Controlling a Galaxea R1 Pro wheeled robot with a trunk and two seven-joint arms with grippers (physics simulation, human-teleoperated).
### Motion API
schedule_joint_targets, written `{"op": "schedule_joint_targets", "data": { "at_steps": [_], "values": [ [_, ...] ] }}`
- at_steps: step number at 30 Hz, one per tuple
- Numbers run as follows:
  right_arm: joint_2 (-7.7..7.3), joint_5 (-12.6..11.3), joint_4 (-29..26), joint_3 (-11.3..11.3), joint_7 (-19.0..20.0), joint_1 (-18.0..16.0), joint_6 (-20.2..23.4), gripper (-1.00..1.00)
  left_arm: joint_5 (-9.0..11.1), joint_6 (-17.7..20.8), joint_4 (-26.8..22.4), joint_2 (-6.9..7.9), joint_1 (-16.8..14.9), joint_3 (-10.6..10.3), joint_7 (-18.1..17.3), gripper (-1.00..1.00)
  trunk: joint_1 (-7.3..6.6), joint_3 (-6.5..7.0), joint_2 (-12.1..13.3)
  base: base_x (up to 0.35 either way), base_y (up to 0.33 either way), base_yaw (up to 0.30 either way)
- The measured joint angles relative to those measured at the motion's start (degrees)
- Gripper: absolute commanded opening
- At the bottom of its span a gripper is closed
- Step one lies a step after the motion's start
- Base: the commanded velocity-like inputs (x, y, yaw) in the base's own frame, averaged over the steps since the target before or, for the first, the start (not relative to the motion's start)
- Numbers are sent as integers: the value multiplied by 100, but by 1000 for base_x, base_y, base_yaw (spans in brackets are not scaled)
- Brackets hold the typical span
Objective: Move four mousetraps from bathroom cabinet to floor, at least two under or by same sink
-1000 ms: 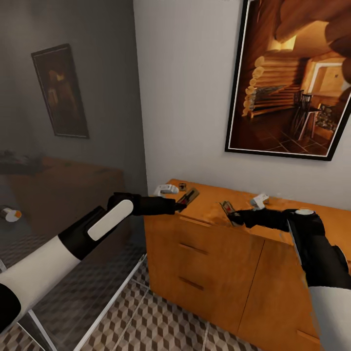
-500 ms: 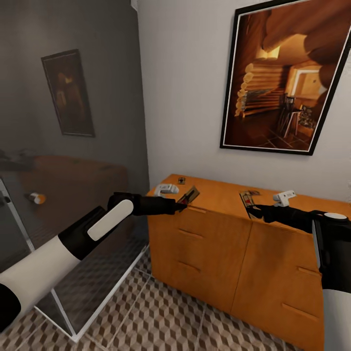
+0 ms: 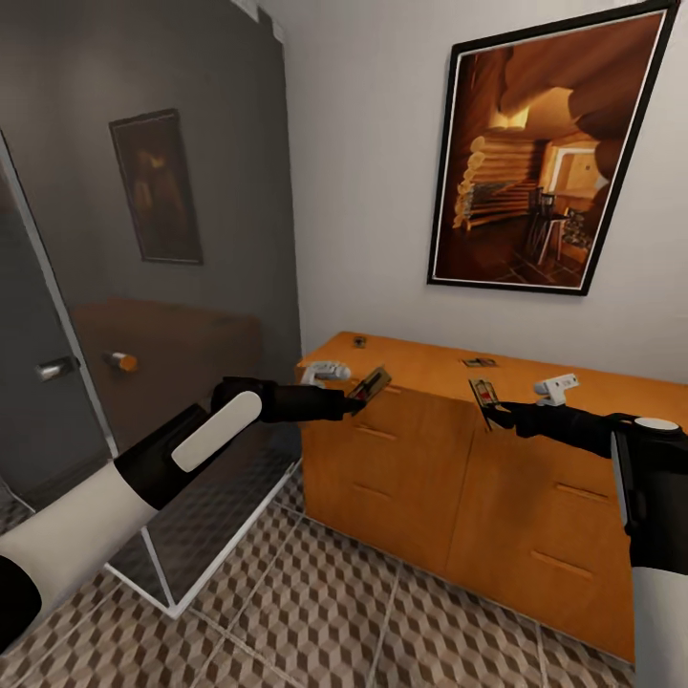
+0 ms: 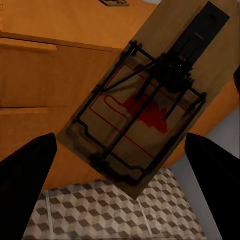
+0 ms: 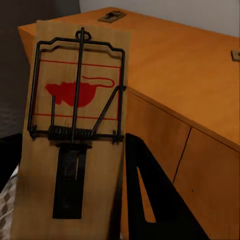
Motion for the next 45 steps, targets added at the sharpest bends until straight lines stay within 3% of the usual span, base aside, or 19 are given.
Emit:
{"op": "schedule_joint_targets", "data": {
  "at_steps": [17, 26, 40, 44, 45],
  "values": [
    [24, 55, 34, 7, -10, 28, -4, -100, 4, 3, 32, -14, 3, -5, 0, -100, -3, 0, 0, -32, 0, 278],
    [30, 63, 38, 13, -7, 262, -1, -100, -17, 13, -5, 3, 9, -589, 21, -100, -3, 0, 0, 0, 0, 286],
    [44, 5, 60, 27, -15, 445, -20, -100, -12, 533, -6, -36, 9, -657, 24, -100, -3, -18, 0, 0, 0, 286],
    [51, 4, 67, 34, -13, 455, -28, -100, -21, 544, -10, 33, 9, -658, 27, -100, -3, -18, 0, 0, 0, 286],
    [53, 13, 70, 35, -19, 457, -43, -100, -52, 547, -15, 171, 9, -654, 32, -100, -3, -18, 0, 0, 0, 286]
  ]
}}
